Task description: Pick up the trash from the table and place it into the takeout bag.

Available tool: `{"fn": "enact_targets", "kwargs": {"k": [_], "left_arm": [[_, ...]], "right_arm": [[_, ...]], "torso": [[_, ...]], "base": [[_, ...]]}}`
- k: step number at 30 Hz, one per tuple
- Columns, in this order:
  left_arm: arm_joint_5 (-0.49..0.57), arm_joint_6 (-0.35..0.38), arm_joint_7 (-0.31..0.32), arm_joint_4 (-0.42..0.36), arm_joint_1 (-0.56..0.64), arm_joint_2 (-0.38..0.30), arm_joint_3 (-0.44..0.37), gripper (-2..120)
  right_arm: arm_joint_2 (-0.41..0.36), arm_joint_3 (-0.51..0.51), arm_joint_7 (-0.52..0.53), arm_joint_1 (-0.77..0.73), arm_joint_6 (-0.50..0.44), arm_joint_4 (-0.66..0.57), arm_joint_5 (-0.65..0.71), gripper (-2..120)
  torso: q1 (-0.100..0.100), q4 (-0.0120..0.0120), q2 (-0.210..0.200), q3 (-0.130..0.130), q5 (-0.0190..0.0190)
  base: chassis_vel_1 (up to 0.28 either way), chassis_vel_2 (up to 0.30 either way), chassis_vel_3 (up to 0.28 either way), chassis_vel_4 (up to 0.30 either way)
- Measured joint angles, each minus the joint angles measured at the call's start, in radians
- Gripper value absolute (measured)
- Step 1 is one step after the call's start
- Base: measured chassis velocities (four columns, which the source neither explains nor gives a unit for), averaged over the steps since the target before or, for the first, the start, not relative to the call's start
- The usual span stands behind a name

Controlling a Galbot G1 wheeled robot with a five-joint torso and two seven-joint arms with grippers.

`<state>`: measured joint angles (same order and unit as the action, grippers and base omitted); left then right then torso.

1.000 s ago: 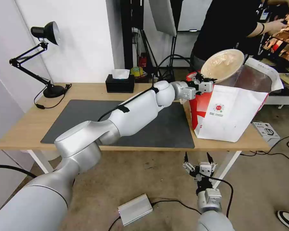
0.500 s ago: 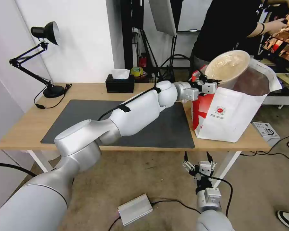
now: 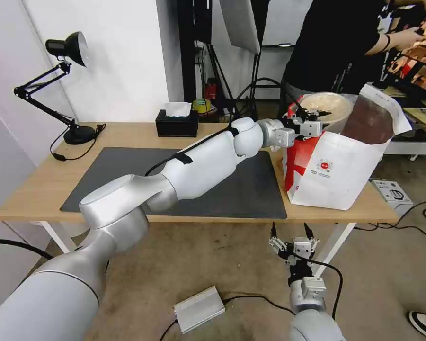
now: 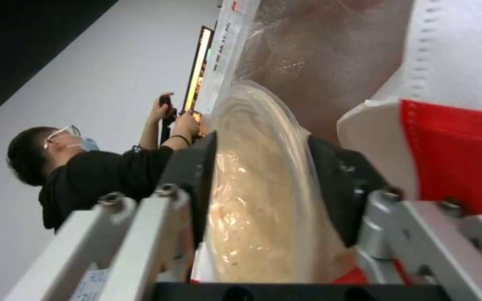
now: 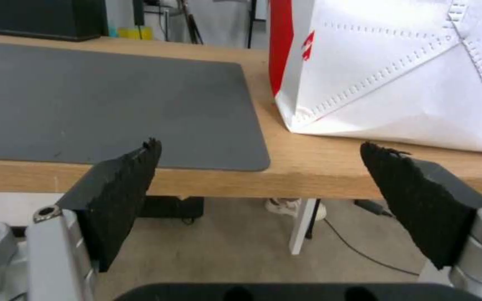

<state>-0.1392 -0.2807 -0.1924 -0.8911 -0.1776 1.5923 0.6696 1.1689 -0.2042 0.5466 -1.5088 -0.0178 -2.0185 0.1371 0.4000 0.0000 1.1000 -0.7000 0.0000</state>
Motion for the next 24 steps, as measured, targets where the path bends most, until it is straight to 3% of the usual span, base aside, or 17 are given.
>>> {"fn": "enact_targets", "kwargs": {"k": [11,16,24], "left_arm": [[0.010,0.002,0.002,-0.007,-0.006,0.000,0.003,96],[0.041,0.003,0.003,-0.013,-0.010,0.000,0.008,99],[0.194,0.024,0.007,-0.046,-0.022,0.000,0.031,100]], "right_arm": [[0.000,-0.001,0.000,-0.005,0.000,-0.006,-0.001,92],[0.000,-0.001,0.000,-0.004,0.000,-0.006,-0.002,92],[0.000,-0.002,0.000,0.000,0.000,-0.006,-0.002,92]], "torso": [[0.000,0.0000,0.000,0.000,0.0000],[0.000,0.0000,0.000,0.000,0.0000],[0.000,-0.0002,0.000,0.000,0.0000]], "base": [[0.000,0.000,0.000,0.000],[0.000,0.000,0.000,0.000],[0.000,0.000,0.000,0.000]]}}
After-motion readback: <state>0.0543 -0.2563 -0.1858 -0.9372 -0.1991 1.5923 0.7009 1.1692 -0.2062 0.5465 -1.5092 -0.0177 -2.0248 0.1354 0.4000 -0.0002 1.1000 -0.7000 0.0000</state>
